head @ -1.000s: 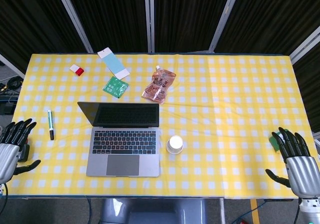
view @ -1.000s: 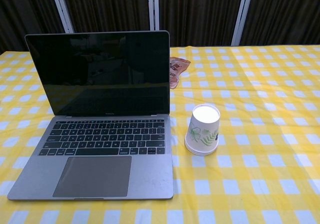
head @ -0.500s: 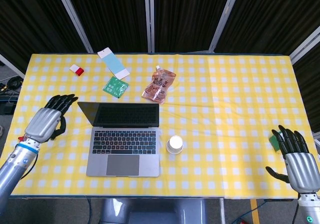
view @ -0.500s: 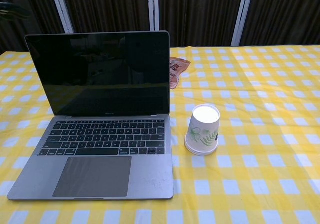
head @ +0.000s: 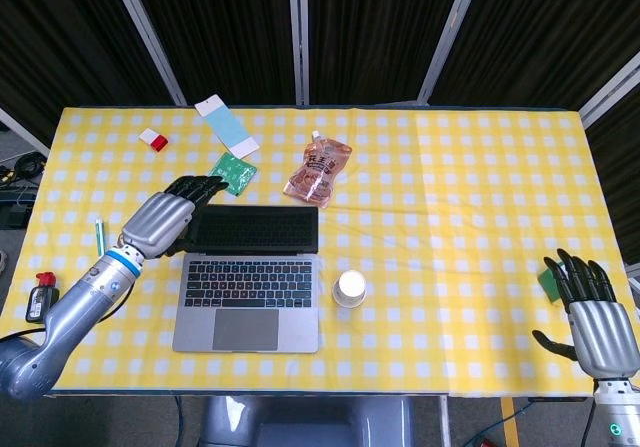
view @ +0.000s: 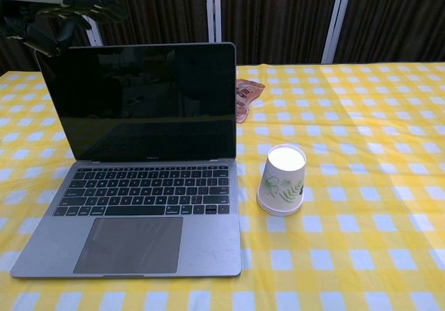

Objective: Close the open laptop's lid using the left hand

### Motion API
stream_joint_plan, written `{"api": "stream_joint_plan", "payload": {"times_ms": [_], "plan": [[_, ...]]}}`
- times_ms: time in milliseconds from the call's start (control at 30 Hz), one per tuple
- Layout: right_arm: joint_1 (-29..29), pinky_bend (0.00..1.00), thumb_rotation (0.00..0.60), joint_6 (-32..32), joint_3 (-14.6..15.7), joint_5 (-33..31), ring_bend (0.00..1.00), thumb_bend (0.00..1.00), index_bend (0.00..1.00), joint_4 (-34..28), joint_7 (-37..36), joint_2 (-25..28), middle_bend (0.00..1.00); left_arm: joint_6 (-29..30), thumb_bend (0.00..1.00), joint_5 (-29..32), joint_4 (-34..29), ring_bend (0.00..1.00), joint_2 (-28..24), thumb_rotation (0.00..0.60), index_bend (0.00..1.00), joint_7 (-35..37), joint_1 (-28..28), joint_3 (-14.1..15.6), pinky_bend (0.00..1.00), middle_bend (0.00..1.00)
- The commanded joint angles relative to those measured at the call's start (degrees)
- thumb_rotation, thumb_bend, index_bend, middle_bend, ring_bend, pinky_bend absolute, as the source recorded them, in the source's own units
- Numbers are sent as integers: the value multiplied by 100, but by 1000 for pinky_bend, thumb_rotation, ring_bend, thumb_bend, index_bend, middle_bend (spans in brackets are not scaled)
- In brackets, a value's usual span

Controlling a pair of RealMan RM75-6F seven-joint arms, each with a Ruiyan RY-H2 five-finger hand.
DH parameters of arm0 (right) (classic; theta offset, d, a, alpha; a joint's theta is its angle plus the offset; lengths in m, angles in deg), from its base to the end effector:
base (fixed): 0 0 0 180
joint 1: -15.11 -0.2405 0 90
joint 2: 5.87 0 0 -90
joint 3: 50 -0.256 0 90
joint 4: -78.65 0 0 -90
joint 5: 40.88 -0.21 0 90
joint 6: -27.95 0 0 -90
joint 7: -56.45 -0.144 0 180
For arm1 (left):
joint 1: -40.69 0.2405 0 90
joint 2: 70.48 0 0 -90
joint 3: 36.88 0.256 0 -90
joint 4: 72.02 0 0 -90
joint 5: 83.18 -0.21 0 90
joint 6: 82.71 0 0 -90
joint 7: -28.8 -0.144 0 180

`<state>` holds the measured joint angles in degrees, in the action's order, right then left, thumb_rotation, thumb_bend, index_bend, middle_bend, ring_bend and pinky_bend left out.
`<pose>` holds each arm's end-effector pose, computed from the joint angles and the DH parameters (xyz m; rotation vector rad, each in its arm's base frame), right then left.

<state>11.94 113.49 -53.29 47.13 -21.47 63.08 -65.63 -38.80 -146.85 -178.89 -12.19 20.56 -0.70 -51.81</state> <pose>-0.2885 -0.1720 0.1709 1.4175 -0.8504 0.8753 -0.1320 0.3391 0.1117 -1.9242 -1.0429 -0.9300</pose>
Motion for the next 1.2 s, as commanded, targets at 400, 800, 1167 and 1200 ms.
{"api": "stream_joint_plan", "payload": {"times_ms": [400,800,1167,1200], "plan": [[28,0,600,85,24,70,0,0,0,-34,-55,40,0,-290,1000,52,-624,254,-393,600,138,409,-53,206,296,182],[49,0,600,150,39,122,0,0,0,-86,-35,55,0,-351,1000,-1423,-1239,259,-1063,600,147,1346,380,610,299,188],[64,0,600,189,41,136,0,0,0,-97,-66,73,0,-410,1000,-2069,-1312,259,-1017,600,148,1558,486,1003,299,188],[65,0,600,190,40,136,0,0,0,-97,-70,74,0,-399,1000,-2128,-1308,259,-984,600,148,1559,502,1042,299,188]]}}
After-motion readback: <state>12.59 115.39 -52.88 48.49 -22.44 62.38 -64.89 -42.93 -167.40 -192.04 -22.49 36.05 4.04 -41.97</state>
